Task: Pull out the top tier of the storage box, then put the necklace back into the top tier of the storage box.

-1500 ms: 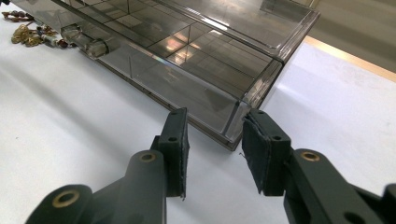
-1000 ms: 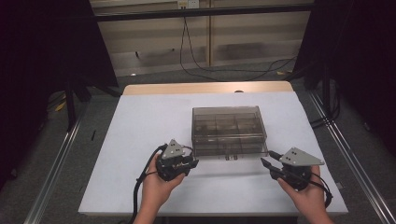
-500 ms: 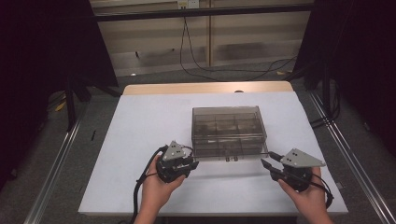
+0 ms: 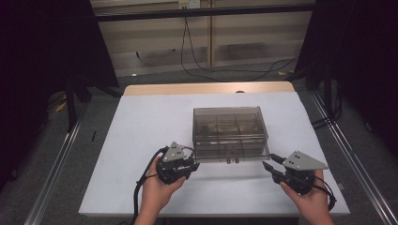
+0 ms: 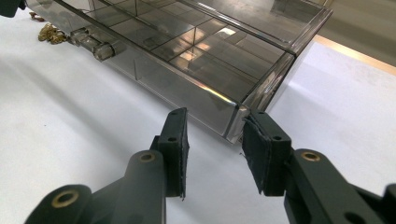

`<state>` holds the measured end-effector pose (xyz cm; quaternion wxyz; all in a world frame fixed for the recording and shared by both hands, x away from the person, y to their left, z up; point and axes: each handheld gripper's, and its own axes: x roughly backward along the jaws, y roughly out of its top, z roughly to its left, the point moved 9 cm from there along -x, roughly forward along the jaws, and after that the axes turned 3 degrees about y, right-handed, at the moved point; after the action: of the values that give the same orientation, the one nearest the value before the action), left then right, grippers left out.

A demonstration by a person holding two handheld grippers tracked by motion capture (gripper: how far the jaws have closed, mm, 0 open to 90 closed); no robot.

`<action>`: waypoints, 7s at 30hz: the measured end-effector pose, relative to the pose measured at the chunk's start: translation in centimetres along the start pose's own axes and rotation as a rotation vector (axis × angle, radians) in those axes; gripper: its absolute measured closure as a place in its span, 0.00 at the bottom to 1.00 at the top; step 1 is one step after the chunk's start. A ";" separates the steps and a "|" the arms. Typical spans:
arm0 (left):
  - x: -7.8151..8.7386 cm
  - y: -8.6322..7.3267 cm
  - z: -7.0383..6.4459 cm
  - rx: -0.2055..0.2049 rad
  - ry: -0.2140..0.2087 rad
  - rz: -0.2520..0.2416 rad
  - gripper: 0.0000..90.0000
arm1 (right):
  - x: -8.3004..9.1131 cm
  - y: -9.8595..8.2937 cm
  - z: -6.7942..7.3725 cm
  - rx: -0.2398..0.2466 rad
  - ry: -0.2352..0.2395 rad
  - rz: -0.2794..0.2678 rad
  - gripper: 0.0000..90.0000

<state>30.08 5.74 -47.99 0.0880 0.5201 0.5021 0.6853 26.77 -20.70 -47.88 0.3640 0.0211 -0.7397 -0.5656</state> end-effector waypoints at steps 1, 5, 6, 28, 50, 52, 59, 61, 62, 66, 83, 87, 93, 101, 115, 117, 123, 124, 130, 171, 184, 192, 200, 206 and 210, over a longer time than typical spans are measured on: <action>0.0 0.0 0.0 -0.003 -0.002 0.001 0.83 | 0.1 0.0 0.0 0.000 0.000 0.000 0.69; 0.0 0.0 0.0 -0.002 0.000 0.003 0.83 | 0.2 0.0 0.1 0.000 0.001 -0.003 0.69; 0.0 -0.1 -0.1 -0.004 -0.003 0.007 0.83 | 0.2 -0.1 0.1 0.000 0.002 -0.001 0.69; 0.2 -0.9 0.2 0.028 -0.035 0.037 0.75 | 0.3 -0.4 0.5 0.014 0.021 -0.015 0.63; 0.7 -2.7 4.6 0.079 0.110 0.139 0.55 | 0.9 -2.0 -1.4 -0.036 0.016 -0.003 0.47; 0.6 -2.8 4.6 0.084 0.107 0.142 0.54 | 0.9 -2.1 -1.5 -0.033 0.009 -0.001 0.45; 0.2 -3.2 5.8 0.078 0.148 0.198 0.51 | 0.9 -2.6 -2.1 -0.063 -0.001 0.010 0.40; 0.0 -3.4 6.0 0.077 0.150 0.211 0.50 | 1.0 -2.7 -2.2 -0.060 -0.006 0.013 0.38; 0.0 -3.5 6.2 0.068 0.161 0.234 0.50 | 0.9 -2.8 -2.3 -0.062 -0.006 0.016 0.38; -0.3 -3.6 6.6 0.073 0.176 0.244 0.45 | 0.8 -3.2 -2.6 -0.072 -0.010 0.026 0.35; -2.3 -4.4 8.8 0.113 0.218 0.297 0.18 | 0.4 -3.5 -3.0 -0.081 -0.010 0.037 0.30; -3.0 -4.4 8.8 0.128 0.208 0.302 0.15 | 0.4 -3.5 -3.1 -0.079 -0.011 0.033 0.30; -3.9 -4.7 9.4 0.145 0.207 0.324 0.15 | 0.5 -3.4 -3.2 -0.084 -0.015 0.031 0.30; -4.4 -4.4 9.5 0.134 0.194 0.319 0.17 | 0.4 -3.5 -3.3 -0.093 -0.013 0.035 0.28; -3.8 -3.6 8.2 0.163 0.116 0.350 0.78 | 0.4 -3.5 -3.4 -0.097 -0.016 0.032 0.24; -3.5 -3.1 8.1 0.172 0.108 0.359 0.85 | 0.3 -3.5 -3.4 -0.101 -0.013 0.037 0.23; -3.0 -3.0 7.8 0.197 0.079 0.392 0.89 | 0.4 -3.4 -3.4 -0.104 -0.012 0.031 0.21; -2.9 -2.9 7.6 0.210 0.071 0.390 0.89 | 0.3 -3.4 -3.4 -0.102 -0.010 0.029 0.21; -1.9 -2.2 7.8 0.232 0.061 0.397 0.89 | 0.2 -3.6 -3.2 -0.109 0.005 0.042 0.17; 2.5 3.1 7.9 0.210 0.028 0.438 0.89 | -0.3 -3.8 -2.6 -0.120 0.034 0.059 0.11; 3.2 3.6 7.7 0.220 0.006 0.451 0.89 | -0.4 -3.7 -2.4 -0.117 0.038 0.060 0.11; 3.4 4.2 7.6 0.201 -0.009 0.460 0.89 | -0.4 -3.7 -2.4 -0.119 0.039 0.060 0.11; 3.8 4.8 7.3 0.198 -0.017 0.460 0.89 | -0.4 -3.7 -2.4 -0.117 0.042 0.058 0.11; 4.1 5.5 7.2 0.199 -0.018 0.460 0.89 | -0.4 -3.6 -2.4 -0.116 0.046 0.055 0.11; 4.5 6.0 7.1 0.189 -0.026 0.462 0.89 | -0.5 -3.6 -2.3 -0.116 0.045 0.059 0.11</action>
<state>36.23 9.97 -40.83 -0.1136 0.6359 0.4303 0.6305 27.04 -23.70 -50.97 0.3975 -0.0093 -0.6978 -0.5958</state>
